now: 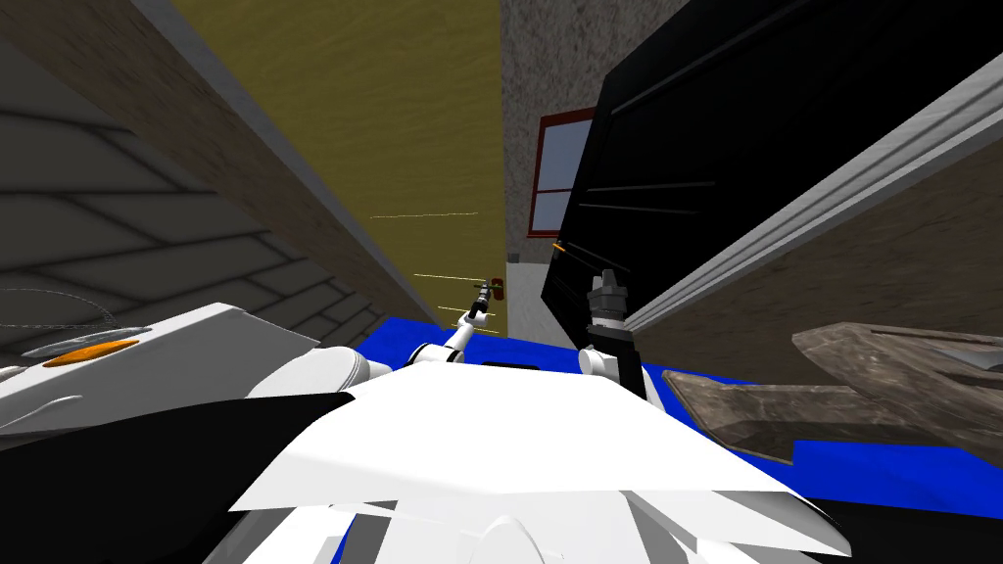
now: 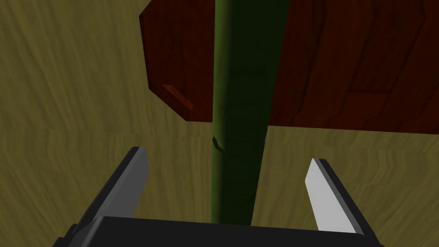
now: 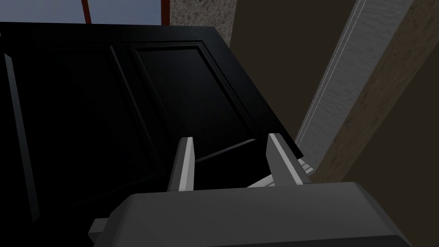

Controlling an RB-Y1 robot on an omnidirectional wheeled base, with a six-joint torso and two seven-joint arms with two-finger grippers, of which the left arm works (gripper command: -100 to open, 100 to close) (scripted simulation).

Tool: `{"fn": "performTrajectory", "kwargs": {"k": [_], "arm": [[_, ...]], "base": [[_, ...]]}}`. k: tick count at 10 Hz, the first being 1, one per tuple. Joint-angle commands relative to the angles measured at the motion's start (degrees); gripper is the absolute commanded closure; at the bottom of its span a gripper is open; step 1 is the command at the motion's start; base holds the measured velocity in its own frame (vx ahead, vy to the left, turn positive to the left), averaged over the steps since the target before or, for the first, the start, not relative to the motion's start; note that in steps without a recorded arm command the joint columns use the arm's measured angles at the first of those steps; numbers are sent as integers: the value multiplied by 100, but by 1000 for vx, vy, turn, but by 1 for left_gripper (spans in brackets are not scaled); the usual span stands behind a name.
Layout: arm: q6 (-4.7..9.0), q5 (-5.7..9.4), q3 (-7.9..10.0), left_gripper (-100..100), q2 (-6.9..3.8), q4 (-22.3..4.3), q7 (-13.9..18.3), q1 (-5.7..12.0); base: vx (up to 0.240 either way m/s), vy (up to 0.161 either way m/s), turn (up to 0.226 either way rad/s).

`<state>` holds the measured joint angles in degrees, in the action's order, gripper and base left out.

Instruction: Push the door open

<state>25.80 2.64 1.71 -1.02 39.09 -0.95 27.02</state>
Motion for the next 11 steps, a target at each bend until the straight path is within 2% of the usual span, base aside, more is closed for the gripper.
{"fn": "performTrajectory", "kwargs": {"k": [1,2,7,9,11], "arm": [[0,0,0,-100,0,0,0,0],[0,0,0,100,0,0,0,0],[0,0,0,100,0,0,0,0],[-9,21,51,100,-63,-9,-12,-8],[-10,42,107,100,-122,-11,-29,-11]], "base": [[89,-14,-2],[-14,2,10],[-16,3,-3],[150,-17,46],[185,-111,66]]}}
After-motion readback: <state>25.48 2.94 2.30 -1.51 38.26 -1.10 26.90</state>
